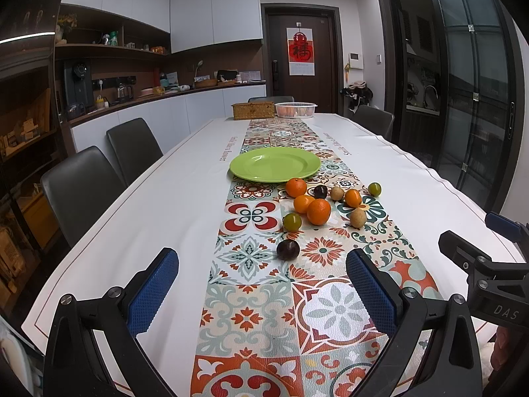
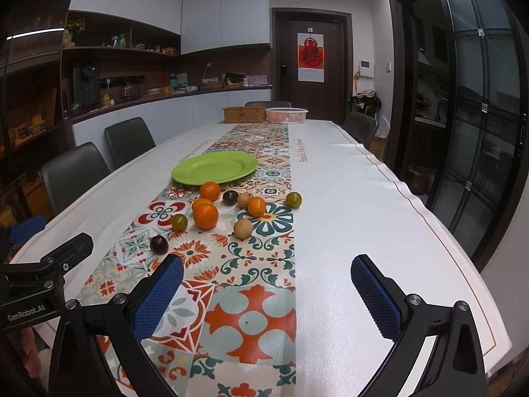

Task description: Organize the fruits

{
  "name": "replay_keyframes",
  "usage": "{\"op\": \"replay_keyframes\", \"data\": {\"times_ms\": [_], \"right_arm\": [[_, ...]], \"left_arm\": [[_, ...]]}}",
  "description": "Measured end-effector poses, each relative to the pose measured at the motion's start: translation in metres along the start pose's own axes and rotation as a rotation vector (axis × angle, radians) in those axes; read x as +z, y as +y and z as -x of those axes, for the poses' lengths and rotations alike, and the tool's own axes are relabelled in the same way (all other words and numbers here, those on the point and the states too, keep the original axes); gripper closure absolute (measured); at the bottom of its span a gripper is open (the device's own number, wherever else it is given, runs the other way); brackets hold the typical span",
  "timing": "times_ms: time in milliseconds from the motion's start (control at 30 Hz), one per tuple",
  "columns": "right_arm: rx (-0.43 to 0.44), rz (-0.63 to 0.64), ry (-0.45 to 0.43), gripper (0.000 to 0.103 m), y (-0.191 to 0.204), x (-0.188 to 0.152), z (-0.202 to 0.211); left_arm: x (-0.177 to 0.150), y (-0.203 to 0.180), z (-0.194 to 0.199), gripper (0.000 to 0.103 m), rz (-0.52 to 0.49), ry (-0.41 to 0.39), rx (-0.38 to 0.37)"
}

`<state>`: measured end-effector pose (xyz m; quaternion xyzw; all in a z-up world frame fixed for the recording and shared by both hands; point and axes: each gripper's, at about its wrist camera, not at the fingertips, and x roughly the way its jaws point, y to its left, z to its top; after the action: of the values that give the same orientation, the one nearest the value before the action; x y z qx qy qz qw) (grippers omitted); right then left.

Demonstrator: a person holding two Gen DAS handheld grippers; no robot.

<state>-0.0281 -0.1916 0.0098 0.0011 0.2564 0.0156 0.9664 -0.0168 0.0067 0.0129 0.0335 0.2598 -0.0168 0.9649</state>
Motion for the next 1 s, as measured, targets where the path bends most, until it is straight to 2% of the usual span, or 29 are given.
{"op": "replay_keyframes", "data": {"times_ms": [1000], "right_arm": [[0.000, 0.003, -0.001, 0.001, 0.0015, 0.0006, 0.0046]], "left_arm": [[0.0001, 0.0003, 0.0024, 0.000, 0.001, -0.002, -0.001]]}}
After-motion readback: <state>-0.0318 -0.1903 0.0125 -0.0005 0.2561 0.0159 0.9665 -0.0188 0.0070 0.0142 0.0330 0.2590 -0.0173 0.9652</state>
